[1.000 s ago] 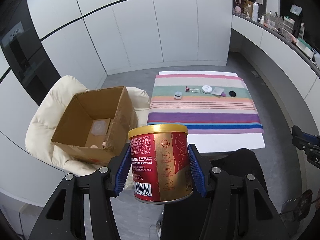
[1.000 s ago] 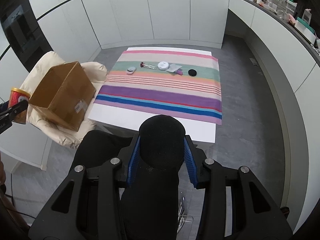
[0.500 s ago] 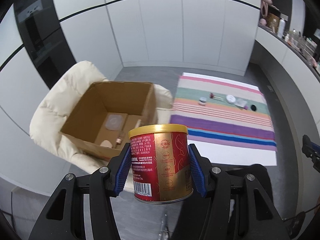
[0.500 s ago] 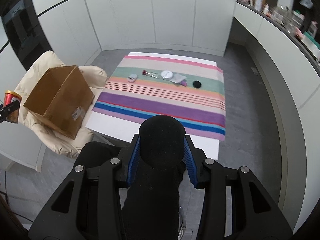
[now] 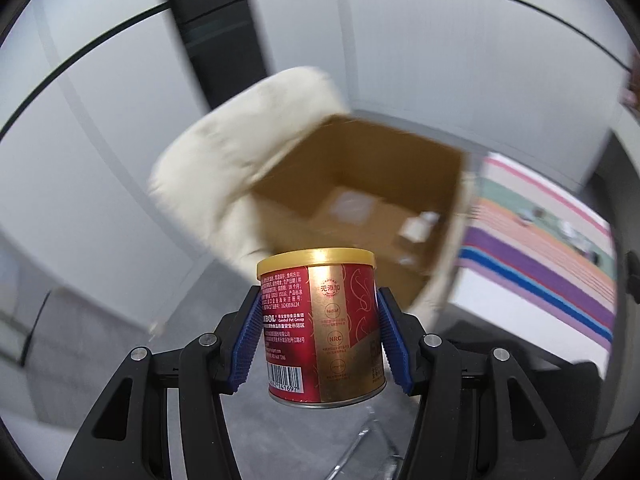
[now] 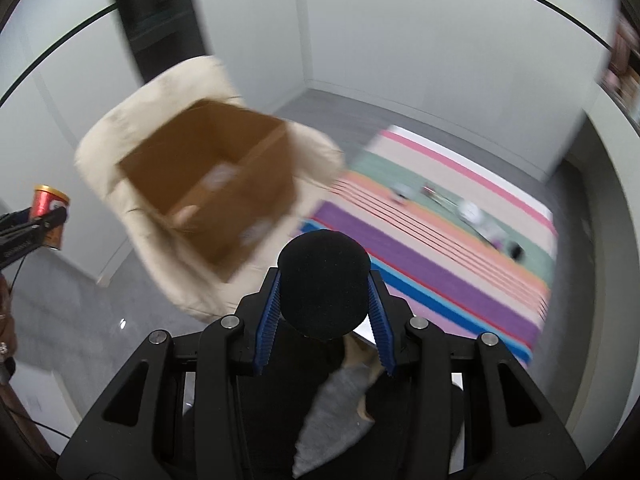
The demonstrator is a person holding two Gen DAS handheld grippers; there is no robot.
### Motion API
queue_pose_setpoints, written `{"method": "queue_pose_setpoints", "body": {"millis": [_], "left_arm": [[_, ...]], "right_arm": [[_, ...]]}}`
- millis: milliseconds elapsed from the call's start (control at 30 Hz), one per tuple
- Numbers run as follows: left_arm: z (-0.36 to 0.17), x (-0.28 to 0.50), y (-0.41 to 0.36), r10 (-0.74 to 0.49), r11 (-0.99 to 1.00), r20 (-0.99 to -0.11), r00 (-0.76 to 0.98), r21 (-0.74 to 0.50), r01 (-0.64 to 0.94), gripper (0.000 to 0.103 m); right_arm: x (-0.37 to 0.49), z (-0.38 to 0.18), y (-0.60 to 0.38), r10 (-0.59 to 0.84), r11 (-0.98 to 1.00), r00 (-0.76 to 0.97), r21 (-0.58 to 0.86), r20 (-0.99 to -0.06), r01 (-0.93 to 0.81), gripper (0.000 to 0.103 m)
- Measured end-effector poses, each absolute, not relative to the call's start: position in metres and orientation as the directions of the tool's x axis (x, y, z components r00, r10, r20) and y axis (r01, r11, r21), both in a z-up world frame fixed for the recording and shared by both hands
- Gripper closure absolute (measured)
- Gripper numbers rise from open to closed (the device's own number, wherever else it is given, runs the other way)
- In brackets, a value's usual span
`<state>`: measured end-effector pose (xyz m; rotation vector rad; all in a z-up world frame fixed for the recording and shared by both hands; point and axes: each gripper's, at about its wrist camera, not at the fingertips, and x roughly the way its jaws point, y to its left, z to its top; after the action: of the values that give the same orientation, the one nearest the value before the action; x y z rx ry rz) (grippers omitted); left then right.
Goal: Organize objects
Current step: 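Carry the red-gold tin and black sponge over the cardboard box with both tools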
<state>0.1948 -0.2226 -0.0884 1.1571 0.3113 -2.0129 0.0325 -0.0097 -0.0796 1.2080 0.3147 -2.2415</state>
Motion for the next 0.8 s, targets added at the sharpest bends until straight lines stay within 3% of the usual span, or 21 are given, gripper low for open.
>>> {"method": "queue_pose_setpoints", "body": {"millis": [300, 800], "left_arm": [[-0.104, 0.218, -0.247, -0.48, -0.619, -0.834, -0.273, 0.101, 0.779, 0.047], [-0.12, 0.192, -0.263, -0.443, -0.655, -0.847, -0.295, 0.08, 0.752, 0.047]], "right_arm": [[0.064, -0.077, -0.115, -0.455, -0.66, -0.354, 0.042, -0.817, 0.751, 0.06], [0.063, -0.1, -0.15, -0.407, -0.65, -0.338, 0.009, -0.849, 0.76, 0.06]]}}
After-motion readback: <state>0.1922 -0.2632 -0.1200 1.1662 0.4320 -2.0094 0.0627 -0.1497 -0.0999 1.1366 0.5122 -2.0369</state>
